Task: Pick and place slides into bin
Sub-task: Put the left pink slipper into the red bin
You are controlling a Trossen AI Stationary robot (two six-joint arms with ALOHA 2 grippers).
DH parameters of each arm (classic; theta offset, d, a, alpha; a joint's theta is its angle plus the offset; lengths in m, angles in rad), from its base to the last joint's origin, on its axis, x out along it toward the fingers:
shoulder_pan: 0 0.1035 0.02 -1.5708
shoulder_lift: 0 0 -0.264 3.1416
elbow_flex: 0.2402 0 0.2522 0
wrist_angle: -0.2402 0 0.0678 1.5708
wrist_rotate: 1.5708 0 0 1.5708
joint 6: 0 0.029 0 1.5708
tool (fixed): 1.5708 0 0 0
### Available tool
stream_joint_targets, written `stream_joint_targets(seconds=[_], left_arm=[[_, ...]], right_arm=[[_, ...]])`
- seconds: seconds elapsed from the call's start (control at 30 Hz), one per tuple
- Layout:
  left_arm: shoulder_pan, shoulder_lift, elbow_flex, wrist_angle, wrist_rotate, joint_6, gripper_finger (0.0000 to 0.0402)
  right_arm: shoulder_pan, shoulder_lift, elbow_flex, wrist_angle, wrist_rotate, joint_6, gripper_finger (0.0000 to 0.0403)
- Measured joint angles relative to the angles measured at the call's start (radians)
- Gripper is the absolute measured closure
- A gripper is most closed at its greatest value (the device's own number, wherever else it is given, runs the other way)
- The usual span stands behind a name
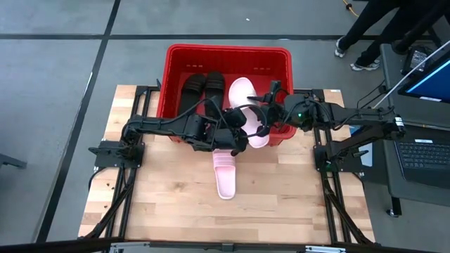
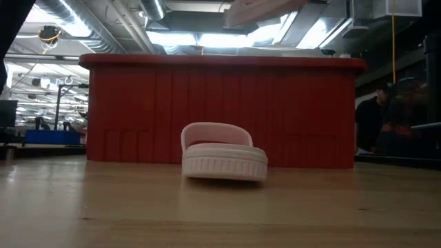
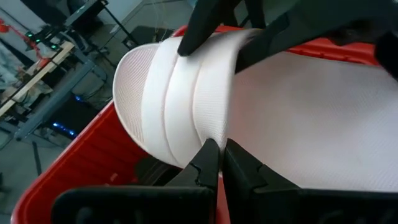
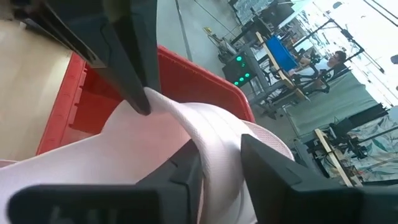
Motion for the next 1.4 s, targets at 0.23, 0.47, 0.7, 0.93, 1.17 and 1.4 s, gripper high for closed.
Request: stream_joint_targets(seconds=[0.23,0.47,0.7,0.93,1.17,1.4], left_arm=[[0.000,0.000,0.000,0.006,0.005,0.014,0.0399],[-0.001,0.000,0.000,0.008,-0.008,0.049,0.0395],[-0.004,-0.003,0.000,0.013,-0.009,0.117,0.0363],[-0.027,-0.068,0.000,0.010,-0.015,0.128,0.0322],[-0.057,-0.151,0.000,-0.016,-0.032,0.203,0.0299],[-0.066,-0.245,-0.001,-0.345,-0.168,-0.089,0.0313]], right_arm=[[0.000,0.000,0.000,-0.010,-0.004,0.000,0.0341],[0.000,0.001,0.000,-0.011,-0.006,0.001,0.0389],[-0.001,0.002,0.002,0.009,-0.007,0.004,0.0390],[-0.005,0.003,0.059,0.007,-0.011,0.008,0.0390],[-0.041,0.001,0.094,0.003,-0.011,0.010,0.0390],[-0.079,0.000,0.106,0.008,-0.010,0.058,0.0390]])
